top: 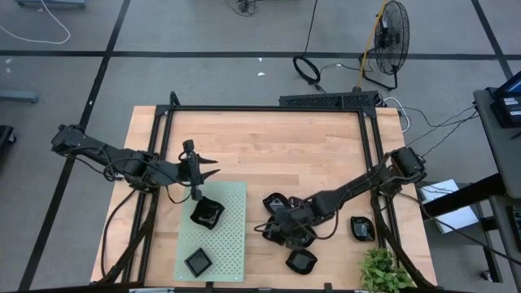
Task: Pick & Place Mini shaped plates
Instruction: Stack the distorted square plate on top of the other distorted square plates on the shelf
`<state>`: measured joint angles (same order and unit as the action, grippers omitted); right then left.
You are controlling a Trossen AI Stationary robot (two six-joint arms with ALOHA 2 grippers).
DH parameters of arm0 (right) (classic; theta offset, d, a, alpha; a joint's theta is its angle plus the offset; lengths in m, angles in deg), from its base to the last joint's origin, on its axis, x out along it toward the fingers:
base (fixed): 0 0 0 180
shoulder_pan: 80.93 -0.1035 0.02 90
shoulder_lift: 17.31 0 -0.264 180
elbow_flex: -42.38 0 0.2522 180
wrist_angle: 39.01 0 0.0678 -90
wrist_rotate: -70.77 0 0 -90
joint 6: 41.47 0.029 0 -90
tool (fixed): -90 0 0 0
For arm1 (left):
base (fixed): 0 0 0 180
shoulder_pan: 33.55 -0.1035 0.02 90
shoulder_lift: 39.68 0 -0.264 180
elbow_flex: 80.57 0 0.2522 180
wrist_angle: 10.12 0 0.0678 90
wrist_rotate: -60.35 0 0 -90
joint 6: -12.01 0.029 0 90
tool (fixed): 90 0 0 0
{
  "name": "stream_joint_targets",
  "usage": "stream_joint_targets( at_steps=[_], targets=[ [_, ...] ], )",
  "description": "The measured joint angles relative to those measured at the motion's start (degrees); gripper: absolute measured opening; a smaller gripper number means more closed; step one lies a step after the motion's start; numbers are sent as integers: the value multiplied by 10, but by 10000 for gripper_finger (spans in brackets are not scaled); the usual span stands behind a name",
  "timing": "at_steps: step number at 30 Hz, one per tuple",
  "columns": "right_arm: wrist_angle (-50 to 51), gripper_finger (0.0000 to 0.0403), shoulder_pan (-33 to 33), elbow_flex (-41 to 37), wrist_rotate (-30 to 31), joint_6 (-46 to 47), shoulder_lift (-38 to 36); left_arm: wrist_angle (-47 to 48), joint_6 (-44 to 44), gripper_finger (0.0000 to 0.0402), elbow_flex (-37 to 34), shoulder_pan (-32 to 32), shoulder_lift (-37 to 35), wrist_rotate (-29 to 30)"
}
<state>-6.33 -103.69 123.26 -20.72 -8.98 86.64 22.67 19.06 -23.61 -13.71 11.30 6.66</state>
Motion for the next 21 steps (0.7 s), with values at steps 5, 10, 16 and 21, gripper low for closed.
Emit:
stream_joint_targets(
  at_steps=[5,10,16,21],
  targets=[
    [-2,157,0,0,4,3,-5,0,0,118,0,0,0,0],
    [0,150,2,0,16,-2,-5,0,0,118,0,0,0,0],
    [7,148,3,0,31,-4,-5,0,-2,118,0,0,0,0],
    [10,146,3,0,52,-11,-25,5,-3,118,0,0,0,0]
  ],
)
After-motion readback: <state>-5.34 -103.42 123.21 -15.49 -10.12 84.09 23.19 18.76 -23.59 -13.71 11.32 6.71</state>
